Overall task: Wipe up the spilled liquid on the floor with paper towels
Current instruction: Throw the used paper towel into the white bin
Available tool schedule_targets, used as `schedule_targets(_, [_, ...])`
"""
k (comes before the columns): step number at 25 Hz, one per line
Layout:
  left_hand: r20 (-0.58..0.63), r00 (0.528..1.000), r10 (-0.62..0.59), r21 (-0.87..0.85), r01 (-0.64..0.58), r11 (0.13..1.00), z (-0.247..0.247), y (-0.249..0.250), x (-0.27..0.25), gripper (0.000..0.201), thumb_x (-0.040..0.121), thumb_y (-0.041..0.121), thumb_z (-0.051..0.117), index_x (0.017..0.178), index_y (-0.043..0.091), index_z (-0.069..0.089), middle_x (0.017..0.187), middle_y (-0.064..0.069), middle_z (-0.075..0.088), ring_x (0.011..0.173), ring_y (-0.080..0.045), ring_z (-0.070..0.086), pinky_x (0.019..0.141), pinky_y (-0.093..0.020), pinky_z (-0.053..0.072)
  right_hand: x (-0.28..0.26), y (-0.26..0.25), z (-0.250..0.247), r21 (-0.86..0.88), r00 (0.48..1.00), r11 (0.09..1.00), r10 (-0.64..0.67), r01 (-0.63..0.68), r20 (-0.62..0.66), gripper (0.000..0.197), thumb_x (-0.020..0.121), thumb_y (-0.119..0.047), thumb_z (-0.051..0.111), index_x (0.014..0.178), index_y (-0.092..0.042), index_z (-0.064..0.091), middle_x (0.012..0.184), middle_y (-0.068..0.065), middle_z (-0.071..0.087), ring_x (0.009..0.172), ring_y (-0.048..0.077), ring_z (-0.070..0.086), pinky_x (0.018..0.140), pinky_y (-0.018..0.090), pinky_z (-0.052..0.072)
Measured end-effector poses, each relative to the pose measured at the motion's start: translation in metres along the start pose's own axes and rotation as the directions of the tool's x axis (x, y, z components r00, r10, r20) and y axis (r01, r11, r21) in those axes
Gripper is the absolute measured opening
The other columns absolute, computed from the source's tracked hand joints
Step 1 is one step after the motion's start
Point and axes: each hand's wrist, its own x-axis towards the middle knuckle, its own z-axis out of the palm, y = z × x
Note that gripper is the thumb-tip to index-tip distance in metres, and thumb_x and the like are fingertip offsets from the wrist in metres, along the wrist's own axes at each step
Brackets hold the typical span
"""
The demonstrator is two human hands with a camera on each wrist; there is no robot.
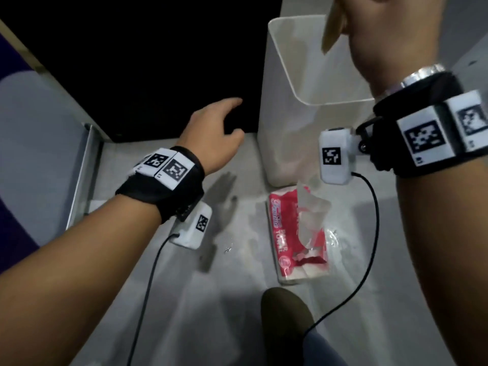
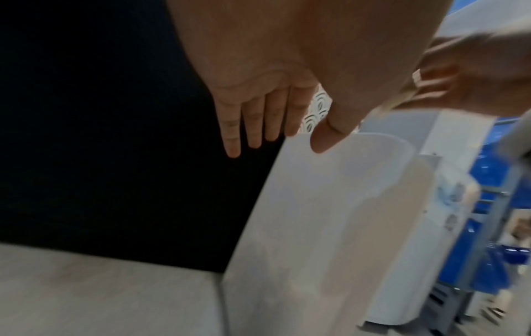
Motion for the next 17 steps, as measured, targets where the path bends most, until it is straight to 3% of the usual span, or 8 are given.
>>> schedule_targets(2, [-0.039, 0.995, 0.097, -0.037, -0.098, 0.994, 0.006, 0.028, 0.007, 0.063, 0.093, 0.027, 0.056, 0.152, 0.021, 0.034, 0.156, 0.0, 0.036, 0.144, -0.011, 0.031, 0.117, -0.023, 0.023, 0.003, 0.008, -0.006, -0.035, 0.998, 0.999, 0.038, -0.036, 0.057, 0.02, 0.085, -0.044, 0.065, 0.088, -0.025, 0.073, 0.08, -0.012, 0.068, 0.073, -0.003, 0.066, 0.076, 0.019, 0.055])
schedule_targets(4, [-0.032, 0.986, 0.164, -0.052, -0.166, 0.985, 0.014, 0.05, 0.011, 0.066, 0.097, 0.034, 0.052, 0.156, 0.023, 0.023, 0.162, -0.001, 0.022, 0.149, -0.009, 0.017, 0.116, -0.018, 0.014, 0.0, 0.023, -0.01, -0.126, 0.993, 0.992, 0.041, -0.027, 0.108, 0.037, 0.086, -0.05, 0.068, 0.116, -0.03, 0.072, 0.096, -0.017, 0.069, 0.086, -0.006, 0.066, 0.085, 0.016, 0.054])
schedule_targets(5, [-0.013, 0.982, 0.191, -0.054, -0.191, 0.98, 0.019, 0.057, 0.012, 0.065, 0.099, 0.038, 0.05, 0.156, 0.025, 0.022, 0.164, -0.001, 0.017, 0.149, -0.009, 0.013, 0.114, -0.016, 0.011, -0.003, 0.027, -0.011, -0.134, 0.992, 0.991, 0.038, -0.021, 0.12, 0.04, 0.087, -0.051, 0.067, 0.119, -0.029, 0.072, 0.098, -0.016, 0.07, 0.088, -0.006, 0.067, 0.085, 0.017, 0.054])
schedule_targets(7, [0.039, 0.976, 0.215, -0.053, -0.213, 0.976, 0.029, 0.064, 0.013, 0.065, 0.099, 0.046, 0.048, 0.155, 0.026, 0.023, 0.165, 0.0, 0.012, 0.149, -0.009, 0.013, 0.111, -0.015, 0.01, -0.014, 0.03, -0.014, -0.094, 0.995, 0.995, -0.025, 0.034, 0.097, 0.037, 0.088, -0.049, 0.065, 0.112, -0.024, 0.076, 0.095, -0.015, 0.071, 0.084, -0.005, 0.067, 0.079, 0.012, 0.053])
schedule_targets(9, [0.083, 0.973, 0.218, -0.034, -0.215, 0.976, 0.038, 0.066, 0.013, 0.066, 0.098, 0.052, 0.047, 0.155, 0.027, 0.024, 0.165, 0.002, 0.006, 0.149, -0.011, 0.014, 0.11, -0.016, 0.012, -0.032, 0.037, -0.021, -0.069, 0.987, 0.984, -0.162, 0.161, -0.005, 0.032, 0.091, -0.045, 0.064, 0.104, -0.019, 0.078, 0.09, -0.012, 0.072, 0.08, -0.002, 0.067, 0.074, 0.011, 0.049])
schedule_targets(12, [0.044, 0.968, 0.249, -0.036, -0.247, 0.968, 0.048, 0.062, 0.011, 0.065, 0.101, 0.042, 0.046, 0.157, 0.024, 0.018, 0.166, 0.0, 0.001, 0.149, -0.011, 0.017, 0.109, -0.016, 0.017, -0.075, 0.039, -0.029, -0.069, 0.922, 0.929, -0.368, 0.362, -0.118, 0.024, 0.096, -0.033, 0.067, 0.089, -0.012, 0.078, 0.077, -0.007, 0.068, 0.067, 0.005, 0.061, 0.067, 0.017, 0.046])
schedule_targets(14, [0.0, 0.969, 0.247, -0.079, -0.247, 0.966, 0.057, 0.059, 0.005, 0.069, 0.102, 0.033, 0.046, 0.158, 0.023, 0.007, 0.166, -0.001, 0.003, 0.148, -0.009, 0.015, 0.108, -0.012, 0.017, -0.113, 0.051, -0.03, -0.053, 0.939, 0.938, -0.344, 0.342, -0.03, 0.026, 0.096, -0.031, 0.069, 0.08, -0.011, 0.074, 0.066, -0.001, 0.064, 0.058, 0.011, 0.054, 0.06, 0.023, 0.045])
schedule_targets(17, [-0.019, 0.985, 0.173, -0.177, -0.174, 0.969, 0.08, 0.048, -0.015, 0.08, 0.099, 0.028, 0.05, 0.158, 0.019, -0.004, 0.166, 0.001, 0.005, 0.149, -0.009, 0.014, 0.109, -0.007, 0.013, -0.168, 0.087, -0.022, -0.183, 0.976, 0.977, -0.069, 0.108, 0.207, 0.034, 0.09, -0.053, 0.067, 0.086, -0.02, 0.067, 0.071, -0.007, 0.056, 0.065, 0.012, 0.053, 0.061, 0.036, 0.047])
